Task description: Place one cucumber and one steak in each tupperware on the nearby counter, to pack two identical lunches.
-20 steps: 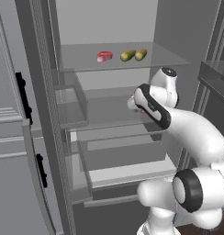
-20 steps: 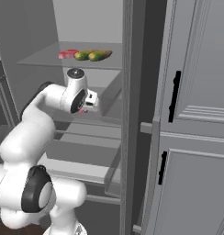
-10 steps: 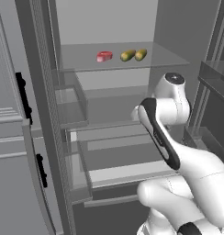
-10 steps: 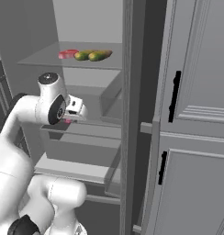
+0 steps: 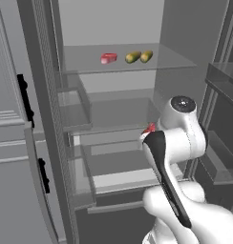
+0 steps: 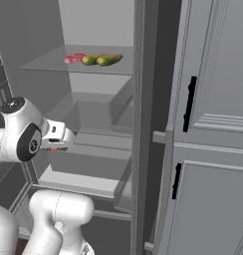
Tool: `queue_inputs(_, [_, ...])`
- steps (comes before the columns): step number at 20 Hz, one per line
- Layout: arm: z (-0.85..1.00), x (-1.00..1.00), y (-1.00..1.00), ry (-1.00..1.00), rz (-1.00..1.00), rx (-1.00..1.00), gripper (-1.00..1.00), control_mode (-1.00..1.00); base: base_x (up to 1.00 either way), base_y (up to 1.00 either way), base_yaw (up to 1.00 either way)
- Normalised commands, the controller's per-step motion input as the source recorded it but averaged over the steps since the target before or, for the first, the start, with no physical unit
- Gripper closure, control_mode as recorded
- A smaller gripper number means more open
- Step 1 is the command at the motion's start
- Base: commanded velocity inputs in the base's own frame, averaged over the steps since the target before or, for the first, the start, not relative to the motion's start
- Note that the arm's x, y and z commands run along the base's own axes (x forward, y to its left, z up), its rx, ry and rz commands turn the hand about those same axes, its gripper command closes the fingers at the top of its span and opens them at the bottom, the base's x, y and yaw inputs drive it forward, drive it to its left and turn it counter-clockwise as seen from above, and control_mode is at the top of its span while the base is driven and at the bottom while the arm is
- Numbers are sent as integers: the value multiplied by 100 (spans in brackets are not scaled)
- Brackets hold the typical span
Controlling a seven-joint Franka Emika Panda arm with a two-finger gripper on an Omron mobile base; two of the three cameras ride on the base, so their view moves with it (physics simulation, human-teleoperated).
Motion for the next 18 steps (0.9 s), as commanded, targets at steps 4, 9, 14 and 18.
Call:
queue_inputs(4, [0,0,0,0,0,0,100,100,-87,3,4])
queue_inputs(9, [0,0,0,0,0,0,100,100,-73,0,0])
queue_inputs(14, [0,0,0,0,0,0,100,100,-45,8,9])
queue_inputs(18, [0,0,0,0,0,0,100,100,-30,20,62])
